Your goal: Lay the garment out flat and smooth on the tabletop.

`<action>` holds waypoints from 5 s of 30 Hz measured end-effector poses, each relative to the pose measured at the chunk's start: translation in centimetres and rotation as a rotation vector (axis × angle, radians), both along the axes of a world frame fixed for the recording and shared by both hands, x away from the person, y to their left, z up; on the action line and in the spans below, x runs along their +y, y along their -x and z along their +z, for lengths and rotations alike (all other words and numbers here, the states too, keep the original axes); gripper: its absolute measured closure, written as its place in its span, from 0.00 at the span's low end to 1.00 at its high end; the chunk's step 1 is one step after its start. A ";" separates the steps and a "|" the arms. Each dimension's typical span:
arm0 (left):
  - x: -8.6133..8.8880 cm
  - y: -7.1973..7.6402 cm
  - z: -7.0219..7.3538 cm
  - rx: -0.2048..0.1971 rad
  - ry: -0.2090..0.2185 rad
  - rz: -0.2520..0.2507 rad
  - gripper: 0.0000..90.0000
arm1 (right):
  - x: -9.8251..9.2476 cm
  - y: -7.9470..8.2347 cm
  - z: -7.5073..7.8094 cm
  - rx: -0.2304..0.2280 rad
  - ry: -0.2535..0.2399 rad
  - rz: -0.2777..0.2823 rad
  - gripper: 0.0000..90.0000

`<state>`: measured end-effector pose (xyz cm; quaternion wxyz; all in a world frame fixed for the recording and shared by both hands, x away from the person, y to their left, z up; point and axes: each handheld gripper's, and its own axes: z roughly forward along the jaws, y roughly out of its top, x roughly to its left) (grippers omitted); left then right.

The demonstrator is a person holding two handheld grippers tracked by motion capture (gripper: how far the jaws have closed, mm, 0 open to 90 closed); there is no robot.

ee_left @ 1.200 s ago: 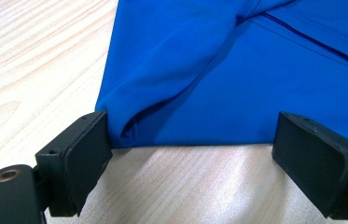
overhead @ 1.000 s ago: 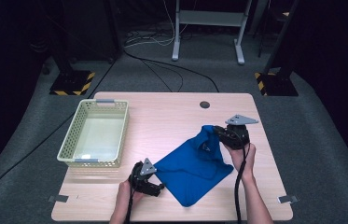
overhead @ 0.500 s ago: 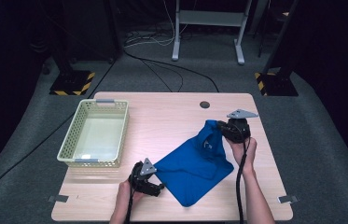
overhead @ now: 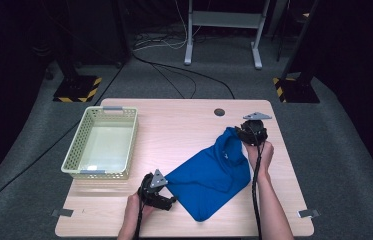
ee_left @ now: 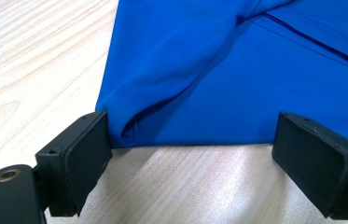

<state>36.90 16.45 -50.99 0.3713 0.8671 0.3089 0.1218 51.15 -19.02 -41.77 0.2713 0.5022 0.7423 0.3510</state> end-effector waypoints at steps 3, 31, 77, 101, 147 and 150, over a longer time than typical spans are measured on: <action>0.0 0.0 0.0 -0.001 0.000 -0.001 0.13 | -0.4 0.5 -0.2 0.015 -0.026 -0.001 0.65; -0.1 0.3 0.0 -0.026 -0.004 -0.004 0.15 | -3.4 6.4 -8.8 0.201 -0.106 0.032 0.05; -1.8 0.4 -0.1 0.005 -0.021 -0.030 0.00 | 0.9 10.5 -9.3 0.150 -0.010 0.146 0.04; 2.1 2.5 -0.1 0.012 -0.020 0.073 0.00 | -6.1 11.2 -9.2 0.147 -0.126 0.073 0.03; -11.2 1.8 2.2 -0.011 -0.127 -0.115 0.56 | -7.7 9.6 -9.2 0.138 -0.128 -0.012 0.10; -11.2 1.8 2.5 -0.033 -0.123 -0.118 0.71 | -7.7 9.6 -9.2 0.136 -0.124 -0.012 0.11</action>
